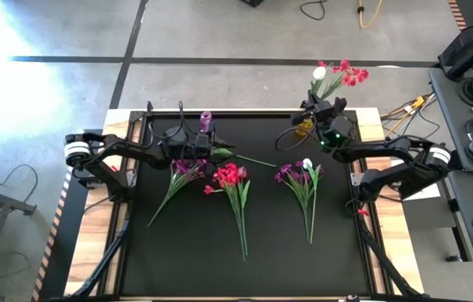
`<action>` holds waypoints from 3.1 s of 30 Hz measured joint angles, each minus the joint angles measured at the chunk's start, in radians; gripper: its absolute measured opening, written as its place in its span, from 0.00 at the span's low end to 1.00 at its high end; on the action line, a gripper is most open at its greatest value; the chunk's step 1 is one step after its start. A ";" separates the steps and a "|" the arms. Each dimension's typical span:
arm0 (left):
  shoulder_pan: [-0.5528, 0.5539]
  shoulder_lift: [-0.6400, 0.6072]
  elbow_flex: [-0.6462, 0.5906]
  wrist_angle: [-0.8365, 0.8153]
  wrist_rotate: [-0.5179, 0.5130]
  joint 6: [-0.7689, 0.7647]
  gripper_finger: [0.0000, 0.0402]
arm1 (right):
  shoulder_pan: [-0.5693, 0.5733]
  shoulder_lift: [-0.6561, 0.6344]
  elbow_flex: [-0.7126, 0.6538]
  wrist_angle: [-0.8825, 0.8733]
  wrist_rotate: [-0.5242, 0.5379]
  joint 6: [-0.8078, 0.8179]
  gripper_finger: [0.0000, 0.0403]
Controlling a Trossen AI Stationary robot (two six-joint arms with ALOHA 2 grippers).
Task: Sort flowers into vase by color
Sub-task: Put the left white flower into the yellow vase
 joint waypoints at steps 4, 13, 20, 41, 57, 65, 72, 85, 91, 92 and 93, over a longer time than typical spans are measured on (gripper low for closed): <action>0.000 0.000 0.000 0.000 0.000 0.000 0.32 | 0.000 0.027 0.000 -0.001 0.003 0.022 0.03; 0.000 0.000 0.000 0.000 0.000 0.000 0.32 | 0.000 0.077 0.000 0.000 0.102 0.018 0.12; 0.000 0.000 0.000 0.000 0.000 0.000 0.32 | -0.004 0.079 0.000 -0.039 0.104 0.045 0.10; 0.000 0.000 0.000 0.001 0.000 0.000 0.32 | -0.013 0.069 0.342 -0.838 0.131 0.280 0.42; 0.000 0.000 0.000 -0.001 0.000 0.000 0.32 | -0.016 0.069 0.667 -1.380 0.131 0.307 0.45; 0.000 0.000 0.000 -0.003 0.000 0.000 0.32 | -0.020 0.069 0.828 -1.648 0.117 0.331 0.47; 0.000 0.000 0.000 -0.004 0.000 0.000 0.32 | -0.042 0.070 0.871 -1.730 -0.008 0.348 0.53; 0.000 0.001 0.000 -0.010 0.000 0.000 0.32 | -0.105 0.104 0.865 -1.760 -0.123 0.339 0.67; 0.000 0.000 0.000 -0.017 0.000 0.002 0.32 | -0.105 0.102 0.879 -1.842 -0.191 0.355 0.69; 0.000 0.001 0.000 -0.018 0.000 0.002 0.32 | -0.105 0.102 0.879 -1.851 -0.186 0.355 0.69; 0.000 0.001 0.000 -0.019 0.000 0.003 0.32 | -0.105 0.102 0.879 -1.859 -0.185 0.355 0.69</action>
